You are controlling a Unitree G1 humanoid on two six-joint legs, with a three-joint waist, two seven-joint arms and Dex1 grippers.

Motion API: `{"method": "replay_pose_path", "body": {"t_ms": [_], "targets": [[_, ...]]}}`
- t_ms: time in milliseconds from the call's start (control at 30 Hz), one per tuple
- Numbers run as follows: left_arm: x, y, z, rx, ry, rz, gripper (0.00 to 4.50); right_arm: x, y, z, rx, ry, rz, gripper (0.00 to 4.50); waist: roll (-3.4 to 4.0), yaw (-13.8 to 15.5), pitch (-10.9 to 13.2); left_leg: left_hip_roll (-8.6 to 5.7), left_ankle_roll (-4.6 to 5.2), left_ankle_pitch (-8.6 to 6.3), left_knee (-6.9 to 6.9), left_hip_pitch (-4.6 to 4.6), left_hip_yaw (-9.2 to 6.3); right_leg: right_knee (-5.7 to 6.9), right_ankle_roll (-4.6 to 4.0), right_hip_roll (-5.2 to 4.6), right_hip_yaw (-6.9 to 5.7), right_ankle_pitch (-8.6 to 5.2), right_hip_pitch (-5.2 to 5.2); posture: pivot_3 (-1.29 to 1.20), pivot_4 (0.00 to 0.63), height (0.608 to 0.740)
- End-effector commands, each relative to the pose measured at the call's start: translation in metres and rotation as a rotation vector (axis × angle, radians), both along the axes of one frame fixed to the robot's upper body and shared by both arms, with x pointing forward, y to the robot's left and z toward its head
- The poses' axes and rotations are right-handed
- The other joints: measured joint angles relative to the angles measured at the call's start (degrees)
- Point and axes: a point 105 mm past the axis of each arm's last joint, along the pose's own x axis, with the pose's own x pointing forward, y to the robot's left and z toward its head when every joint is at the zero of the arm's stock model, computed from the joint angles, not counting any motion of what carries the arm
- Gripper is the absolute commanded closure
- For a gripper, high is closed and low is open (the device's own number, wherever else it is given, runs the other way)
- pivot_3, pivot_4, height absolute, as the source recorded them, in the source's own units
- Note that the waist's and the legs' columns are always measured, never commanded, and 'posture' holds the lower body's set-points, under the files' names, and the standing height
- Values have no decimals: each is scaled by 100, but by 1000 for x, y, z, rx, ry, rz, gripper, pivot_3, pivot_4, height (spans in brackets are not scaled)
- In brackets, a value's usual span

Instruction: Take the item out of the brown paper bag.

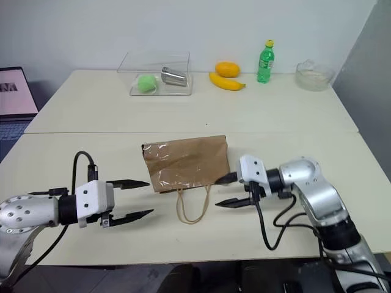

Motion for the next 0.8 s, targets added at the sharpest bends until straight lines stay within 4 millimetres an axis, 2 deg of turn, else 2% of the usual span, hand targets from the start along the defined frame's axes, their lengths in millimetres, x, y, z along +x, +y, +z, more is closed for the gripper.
{"method": "replay_pose_path", "body": {"t_ms": [33,433,800], "targets": [[3,-12,-7,13,-20,-77,1302,-7,3,8,35,-30,-39,1903,0,-8,0,1,0,0,1,0,1,1,2,0,1,1,0,0,150,740],[25,-39,-35,69,-66,-241,1302,-11,-4,-1,15,-20,-150,1903,-3,-9,-2,27,0,0,4,1,8,-2,2,45,4,7,0,0,150,740],[38,-53,-43,52,-105,-268,1302,-12,-7,-2,9,-20,-181,1903,-5,-13,-3,40,0,0,5,2,10,-1,1,57,3,8,0,0,150,740]]}}
